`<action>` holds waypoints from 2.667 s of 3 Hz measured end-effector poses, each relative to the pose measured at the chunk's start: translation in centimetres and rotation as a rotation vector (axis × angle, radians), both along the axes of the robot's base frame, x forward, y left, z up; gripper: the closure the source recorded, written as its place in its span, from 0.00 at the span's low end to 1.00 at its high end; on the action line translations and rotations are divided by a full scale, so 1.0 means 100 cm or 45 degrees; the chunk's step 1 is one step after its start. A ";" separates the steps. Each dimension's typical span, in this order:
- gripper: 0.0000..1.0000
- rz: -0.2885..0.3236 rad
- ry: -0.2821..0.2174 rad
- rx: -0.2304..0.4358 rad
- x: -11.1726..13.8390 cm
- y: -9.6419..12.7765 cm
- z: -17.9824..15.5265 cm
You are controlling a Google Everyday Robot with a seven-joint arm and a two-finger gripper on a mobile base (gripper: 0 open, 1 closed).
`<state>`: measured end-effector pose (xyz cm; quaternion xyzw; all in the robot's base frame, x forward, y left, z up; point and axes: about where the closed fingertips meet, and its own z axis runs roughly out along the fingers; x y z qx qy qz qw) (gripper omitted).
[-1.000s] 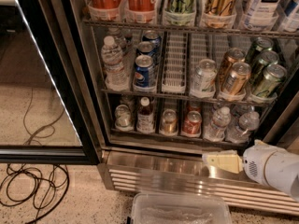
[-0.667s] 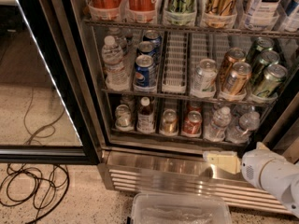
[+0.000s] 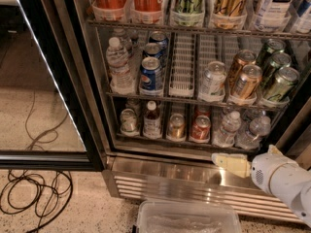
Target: Pick water bottle from bottom shelf of fridge
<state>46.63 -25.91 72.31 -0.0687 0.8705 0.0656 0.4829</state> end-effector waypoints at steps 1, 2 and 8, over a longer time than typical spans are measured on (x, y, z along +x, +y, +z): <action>0.00 -0.028 -0.007 0.017 0.009 -0.002 -0.010; 0.00 -0.086 -0.096 0.036 0.026 -0.014 -0.022; 0.26 -0.266 -0.411 0.219 0.064 -0.016 -0.074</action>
Offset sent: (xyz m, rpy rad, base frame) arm 0.0426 -0.0253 -0.0472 0.0979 -0.1818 -0.1463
